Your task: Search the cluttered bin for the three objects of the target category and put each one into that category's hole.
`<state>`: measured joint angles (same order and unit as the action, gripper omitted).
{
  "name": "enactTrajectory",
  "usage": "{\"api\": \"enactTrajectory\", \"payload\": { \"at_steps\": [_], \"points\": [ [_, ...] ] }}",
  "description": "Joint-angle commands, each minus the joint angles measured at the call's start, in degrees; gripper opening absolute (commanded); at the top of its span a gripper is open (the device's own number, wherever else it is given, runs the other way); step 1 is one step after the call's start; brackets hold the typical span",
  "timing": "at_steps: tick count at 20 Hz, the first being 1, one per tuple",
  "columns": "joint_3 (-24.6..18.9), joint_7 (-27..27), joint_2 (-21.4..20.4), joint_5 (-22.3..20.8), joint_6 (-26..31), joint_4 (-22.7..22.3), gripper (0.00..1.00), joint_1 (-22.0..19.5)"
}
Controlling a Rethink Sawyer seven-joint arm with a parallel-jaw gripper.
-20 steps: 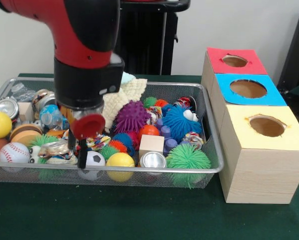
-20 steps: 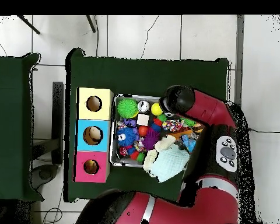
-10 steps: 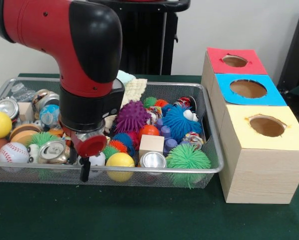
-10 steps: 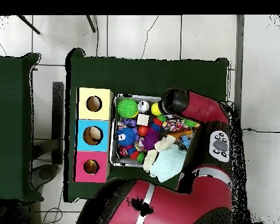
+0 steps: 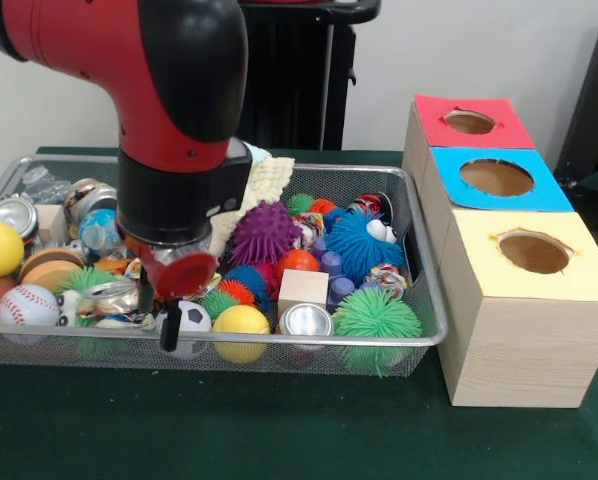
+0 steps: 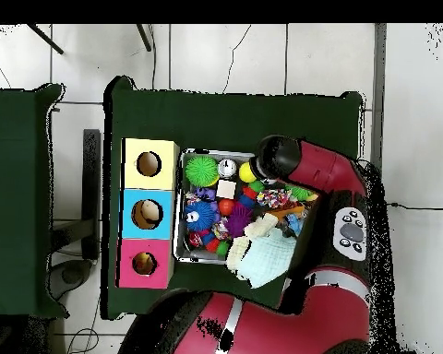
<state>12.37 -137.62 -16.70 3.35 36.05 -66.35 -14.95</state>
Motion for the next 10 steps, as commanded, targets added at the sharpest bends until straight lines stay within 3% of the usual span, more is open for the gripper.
{"api": "enactTrajectory", "payload": {
  "at_steps": [1, 10],
  "points": [
    [-3.00, 2.70, -5.99, -2.33, 7.23, -9.34, 1.00, 0.56],
    [-3.07, 2.34, -7.67, -3.35, 5.16, -11.23, 1.00, 0.77]
  ]
}}
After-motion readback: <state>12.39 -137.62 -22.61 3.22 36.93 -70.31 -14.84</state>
